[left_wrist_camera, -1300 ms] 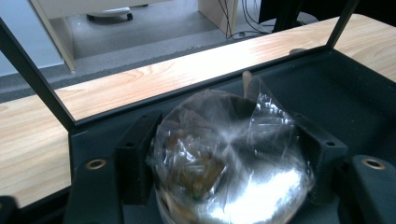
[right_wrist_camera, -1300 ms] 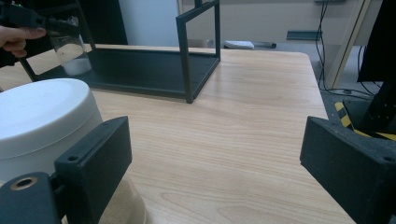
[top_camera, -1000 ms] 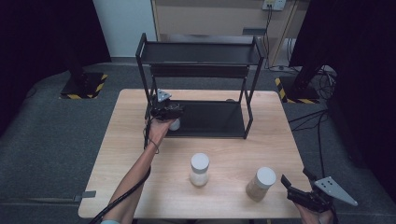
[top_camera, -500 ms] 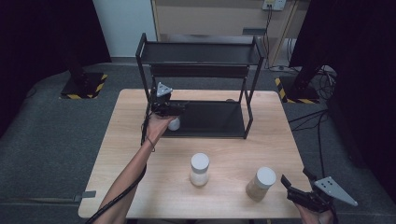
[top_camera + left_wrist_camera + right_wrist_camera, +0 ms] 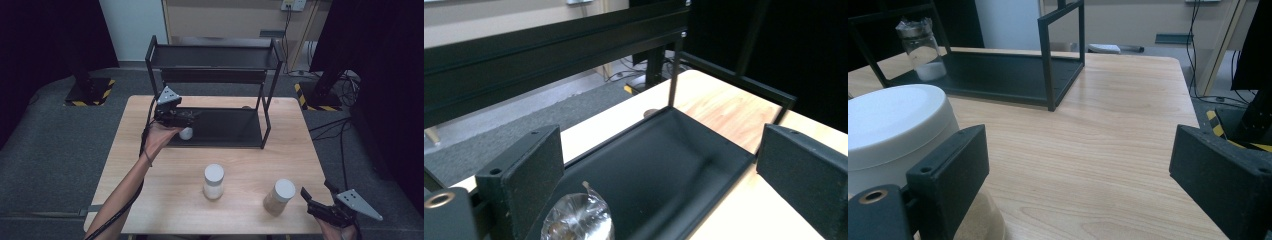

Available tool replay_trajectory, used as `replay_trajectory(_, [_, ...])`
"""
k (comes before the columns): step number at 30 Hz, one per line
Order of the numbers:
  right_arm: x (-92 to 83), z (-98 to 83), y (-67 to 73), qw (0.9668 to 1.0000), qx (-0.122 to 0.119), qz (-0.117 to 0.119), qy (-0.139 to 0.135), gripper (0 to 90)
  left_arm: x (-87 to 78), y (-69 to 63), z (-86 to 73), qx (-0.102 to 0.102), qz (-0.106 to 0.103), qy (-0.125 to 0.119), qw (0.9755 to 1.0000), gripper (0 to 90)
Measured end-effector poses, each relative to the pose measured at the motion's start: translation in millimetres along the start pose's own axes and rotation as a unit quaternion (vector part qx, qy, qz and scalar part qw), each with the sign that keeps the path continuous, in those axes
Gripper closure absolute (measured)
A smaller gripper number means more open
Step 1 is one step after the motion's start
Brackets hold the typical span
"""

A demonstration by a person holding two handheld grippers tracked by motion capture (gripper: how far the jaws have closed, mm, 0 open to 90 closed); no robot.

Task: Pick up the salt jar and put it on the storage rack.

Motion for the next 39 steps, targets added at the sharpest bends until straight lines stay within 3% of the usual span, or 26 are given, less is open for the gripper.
replay_trajectory(8, [0.2, 0.2, 0.7, 1.0, 0.0, -0.001, 0.0, 9.0, -31.0, -3.9, 2.1, -0.009, -0.047, -0.018, 0.9987, 4.1])
replay_trajectory(16, [0.4, 0.3, 1.0, 1.0, 0.0, -0.001, 0.001, 9.0, -59.9, -16.5, 0.2, 0.014, -0.058, -0.021, 0.998, 4.2])
replay_trajectory(19, [0.2, 0.4, 0.9, 1.0, -0.001, -0.001, 0.001, 9.0, -70.0, -20.1, -3.2, 0.01, -0.065, -0.015, 0.9977, 4.2])
replay_trajectory(21, [0.0, 0.2, 0.6, 1.0, -0.001, -0.001, 0.0, 9.0, -77.7, -23.8, -5.0, 0.021, -0.061, -0.01, 0.9979, 4.2])
replay_trajectory(27, [0.3, 0.5, 1.1, 1.0, -0.001, -0.001, 0.002, 9.0, -102.8, -27.0, -16.7, 0.011, -0.062, -0.025, 0.9977, 4.4])
replay_trajectory(35, [0.2, 0.5, 1.1, 1.0, 0.0, -0.002, 0.001, 9.0, -131.3, -33.7, -38.4, 0.025, -0.045, -0.038, 0.998, 4.6])
replay_trajectory(39, [0.1, 0.4, 0.8, 1.0, -0.001, -0.002, 0.001, 8.9, -142.8, -35.8, -53.5, 0.023, -0.035, -0.036, 0.9985, 4.7])
Point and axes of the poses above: each handheld gripper's, and its own axes: x roughly forward along the jaws, z roughly out of its top, y roughly to its left, the point moved 8 cm from there along x, roughly forward along the jaws, and after that the axes turned 13 degrees about -y, right-handed, at the moved point
